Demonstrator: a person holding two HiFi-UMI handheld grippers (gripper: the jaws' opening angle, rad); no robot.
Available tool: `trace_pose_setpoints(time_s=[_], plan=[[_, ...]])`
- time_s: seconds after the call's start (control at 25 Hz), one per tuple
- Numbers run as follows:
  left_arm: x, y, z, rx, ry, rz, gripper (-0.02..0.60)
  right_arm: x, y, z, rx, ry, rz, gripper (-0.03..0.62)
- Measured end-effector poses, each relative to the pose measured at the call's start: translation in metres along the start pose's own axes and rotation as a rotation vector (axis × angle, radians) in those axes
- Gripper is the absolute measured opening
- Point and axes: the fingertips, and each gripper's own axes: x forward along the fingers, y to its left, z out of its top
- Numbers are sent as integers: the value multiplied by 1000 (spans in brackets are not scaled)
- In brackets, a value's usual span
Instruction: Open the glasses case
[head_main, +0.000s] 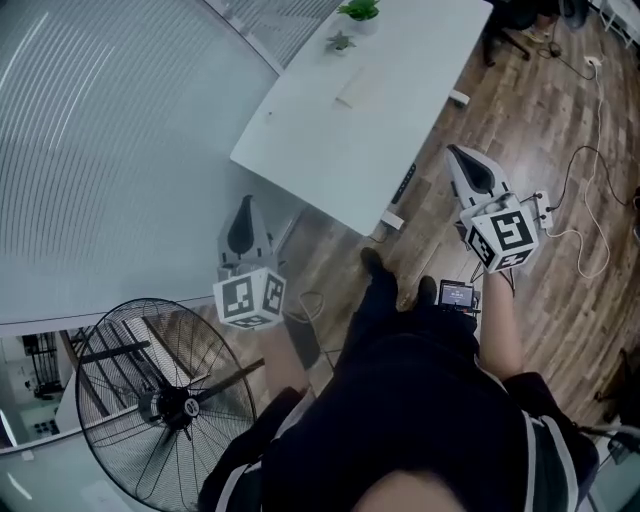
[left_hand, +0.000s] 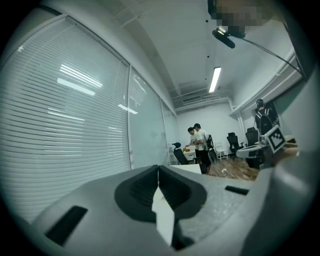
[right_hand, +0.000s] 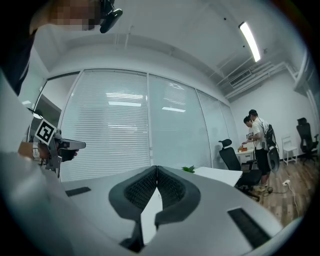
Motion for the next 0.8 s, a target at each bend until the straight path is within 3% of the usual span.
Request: trace_pose_setpoints(time_s=[0.36, 0.64, 0.8], plan=[[100, 78, -30, -135, -40, -41, 3, 130, -2, 15, -120, 58, -37, 15], [157, 104, -31, -148, -59, -152, 2, 189, 11, 33, -176, 96, -65, 15], [173, 115, -43, -168, -43, -152, 2, 211, 3, 28, -183, 125, -74, 15]])
